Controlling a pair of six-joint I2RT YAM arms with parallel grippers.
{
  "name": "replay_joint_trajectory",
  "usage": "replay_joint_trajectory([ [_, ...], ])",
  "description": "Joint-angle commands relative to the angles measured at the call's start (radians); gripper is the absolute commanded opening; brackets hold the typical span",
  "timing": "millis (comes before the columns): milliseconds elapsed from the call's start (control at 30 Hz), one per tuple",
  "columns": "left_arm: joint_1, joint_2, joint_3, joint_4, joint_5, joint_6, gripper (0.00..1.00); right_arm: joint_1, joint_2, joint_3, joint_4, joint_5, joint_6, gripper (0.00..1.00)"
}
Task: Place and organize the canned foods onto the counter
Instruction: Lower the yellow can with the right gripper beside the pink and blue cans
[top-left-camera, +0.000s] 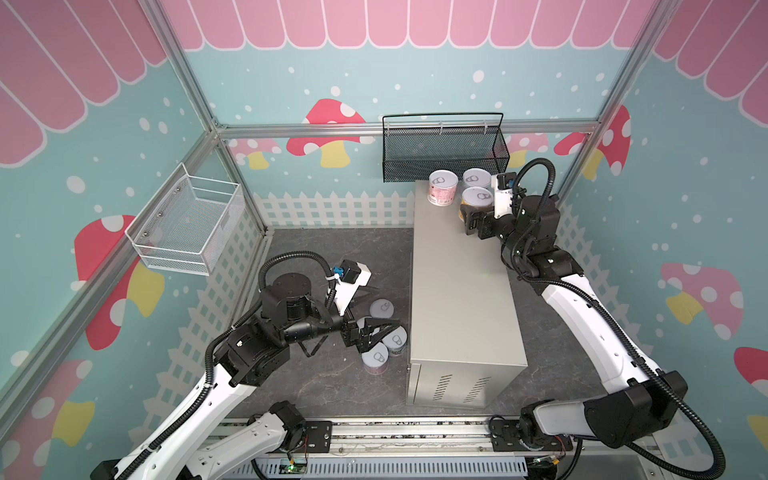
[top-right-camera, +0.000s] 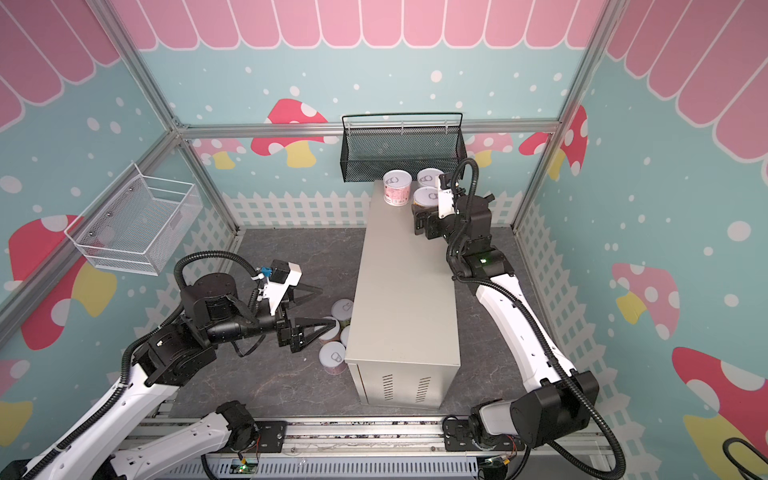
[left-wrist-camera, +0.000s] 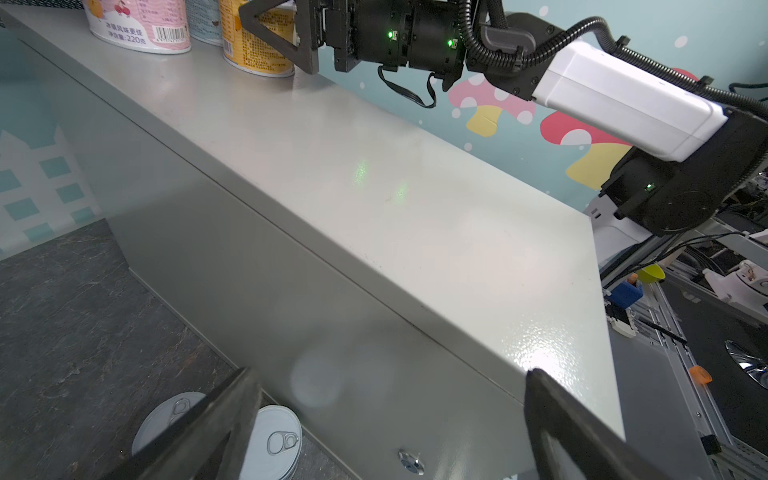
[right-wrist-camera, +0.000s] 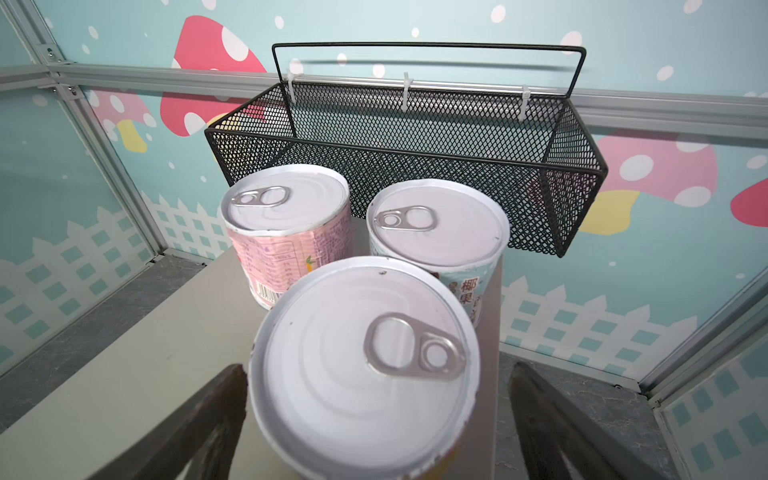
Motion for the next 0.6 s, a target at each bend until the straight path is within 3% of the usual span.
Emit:
replay_joint_trajectory([
  [0, 0.0, -0.009, -0.012, 0.009, -0.005, 0.027, 0.99, 0.0, 0.022, 0.038, -0.014, -0.006, -0.016, 0.99],
  [567, 0.0, -0.011, -0.015, 0.01, -0.007, 0.028, 0.99, -0.001, -0.01, 0.002, -0.006, 0.02, -0.031, 0.87],
])
